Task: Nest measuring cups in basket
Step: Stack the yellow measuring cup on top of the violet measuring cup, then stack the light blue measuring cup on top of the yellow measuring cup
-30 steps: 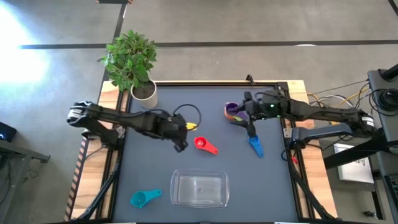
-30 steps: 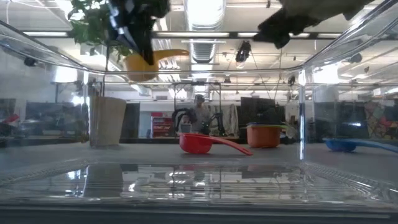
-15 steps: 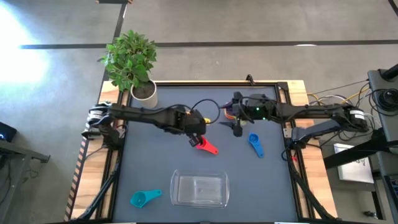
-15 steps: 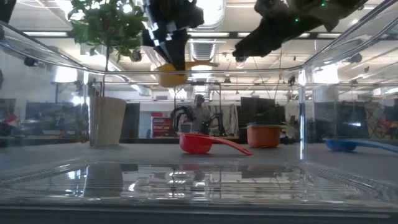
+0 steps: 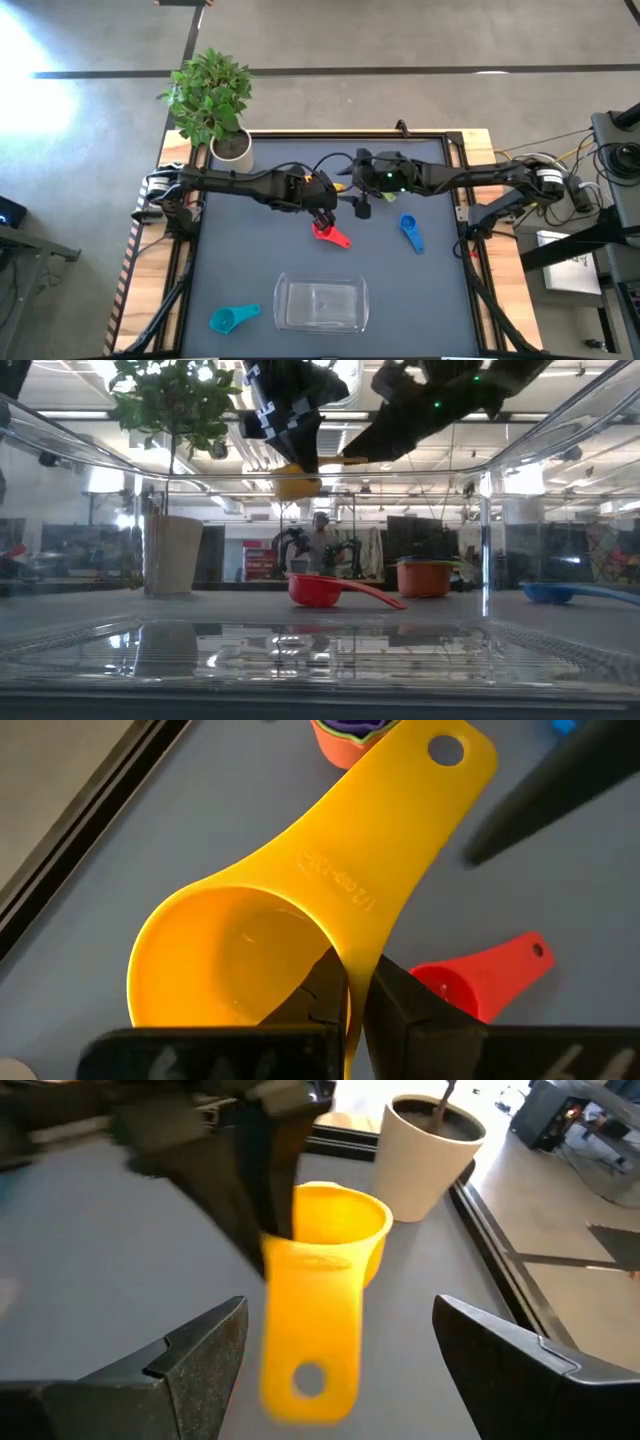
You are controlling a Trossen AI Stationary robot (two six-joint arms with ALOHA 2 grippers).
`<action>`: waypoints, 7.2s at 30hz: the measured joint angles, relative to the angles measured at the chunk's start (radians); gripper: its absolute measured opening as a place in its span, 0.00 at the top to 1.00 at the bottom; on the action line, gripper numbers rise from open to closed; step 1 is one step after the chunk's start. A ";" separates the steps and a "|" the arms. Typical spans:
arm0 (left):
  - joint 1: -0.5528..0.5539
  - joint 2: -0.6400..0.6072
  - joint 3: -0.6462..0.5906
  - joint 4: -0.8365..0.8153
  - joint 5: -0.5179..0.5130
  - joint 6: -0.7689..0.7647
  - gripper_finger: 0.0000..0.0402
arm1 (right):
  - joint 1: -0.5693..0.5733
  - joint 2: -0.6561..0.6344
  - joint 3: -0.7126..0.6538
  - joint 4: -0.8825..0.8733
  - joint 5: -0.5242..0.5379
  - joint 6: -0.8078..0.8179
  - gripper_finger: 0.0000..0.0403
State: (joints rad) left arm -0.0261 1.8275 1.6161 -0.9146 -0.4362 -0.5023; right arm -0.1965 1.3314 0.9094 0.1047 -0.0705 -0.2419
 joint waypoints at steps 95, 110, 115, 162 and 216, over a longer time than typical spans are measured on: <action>-0.262 -0.504 -0.638 0.839 -0.190 0.148 0.49 | -0.198 -0.358 -0.197 -0.392 0.088 0.174 0.68; -0.264 -0.523 -0.843 1.195 -0.153 0.180 0.49 | -0.256 -0.433 -0.436 -0.179 0.129 0.260 0.68; -0.264 -0.523 -0.846 1.202 -0.148 0.180 0.49 | -0.256 -0.398 -0.449 -0.174 0.177 0.260 0.68; -0.358 -0.620 -1.097 1.374 0.009 0.063 0.49 | -0.150 -0.560 -0.439 0.023 -0.069 0.293 0.34; -0.922 -0.335 -0.755 0.196 0.506 -1.142 0.49 | 0.011 -0.569 -0.627 0.402 -0.095 0.267 0.34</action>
State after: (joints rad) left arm -0.9482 1.4929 0.8616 -0.7183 0.0696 -1.6447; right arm -0.1852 0.7620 0.2829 0.5068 -0.1654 0.0250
